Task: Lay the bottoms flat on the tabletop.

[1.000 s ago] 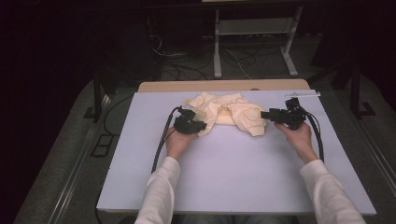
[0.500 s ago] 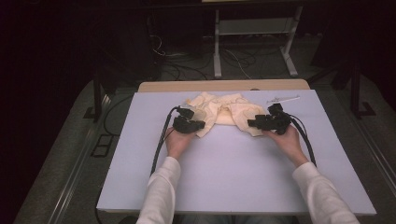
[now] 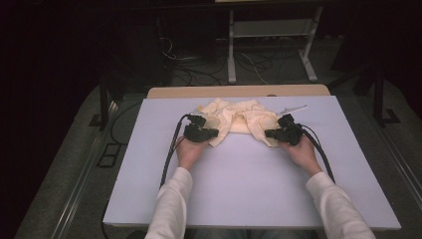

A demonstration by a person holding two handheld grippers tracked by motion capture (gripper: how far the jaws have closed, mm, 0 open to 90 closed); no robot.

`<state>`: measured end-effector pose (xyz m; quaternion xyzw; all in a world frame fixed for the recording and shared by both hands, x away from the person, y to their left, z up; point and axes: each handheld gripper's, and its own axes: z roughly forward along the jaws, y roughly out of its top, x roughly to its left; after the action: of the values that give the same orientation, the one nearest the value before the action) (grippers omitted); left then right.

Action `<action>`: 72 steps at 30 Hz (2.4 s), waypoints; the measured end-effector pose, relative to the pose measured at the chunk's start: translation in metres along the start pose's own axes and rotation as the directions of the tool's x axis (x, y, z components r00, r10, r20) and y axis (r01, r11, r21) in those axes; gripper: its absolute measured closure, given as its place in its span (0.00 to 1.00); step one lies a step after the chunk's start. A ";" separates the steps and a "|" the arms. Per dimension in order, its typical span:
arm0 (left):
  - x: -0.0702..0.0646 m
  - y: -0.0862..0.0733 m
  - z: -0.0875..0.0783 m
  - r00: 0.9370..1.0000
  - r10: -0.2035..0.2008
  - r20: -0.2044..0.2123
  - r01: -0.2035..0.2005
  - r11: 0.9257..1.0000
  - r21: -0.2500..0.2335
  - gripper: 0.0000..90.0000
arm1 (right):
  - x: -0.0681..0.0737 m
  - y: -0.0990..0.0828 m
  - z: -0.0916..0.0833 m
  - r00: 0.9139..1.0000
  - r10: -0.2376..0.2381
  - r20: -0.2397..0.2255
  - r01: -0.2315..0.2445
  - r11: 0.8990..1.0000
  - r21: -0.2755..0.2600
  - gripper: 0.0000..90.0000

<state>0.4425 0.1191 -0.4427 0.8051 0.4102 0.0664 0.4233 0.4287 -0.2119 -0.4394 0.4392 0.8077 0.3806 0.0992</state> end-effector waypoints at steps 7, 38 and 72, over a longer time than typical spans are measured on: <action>-0.001 -0.001 -0.001 1.000 -0.005 0.003 0.005 1.000 -0.008 0.96 | -0.003 0.001 -0.006 1.000 0.024 -0.019 -0.025 0.999 -0.031 0.99; -0.011 0.010 -0.028 0.999 -0.015 0.035 0.017 0.999 -0.044 0.96 | 0.018 0.017 0.009 0.999 0.018 0.031 -0.018 1.000 0.009 0.94; -0.033 -0.035 -0.070 0.985 0.034 0.168 -0.027 0.999 -0.042 0.96 | 0.031 -0.024 -0.046 0.950 0.142 -0.278 -0.147 0.989 0.002 0.95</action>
<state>0.3684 0.1502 -0.4162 0.8054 0.3592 0.0127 0.4713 0.3723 -0.2198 -0.4190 0.4385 0.7758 0.4520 -0.0389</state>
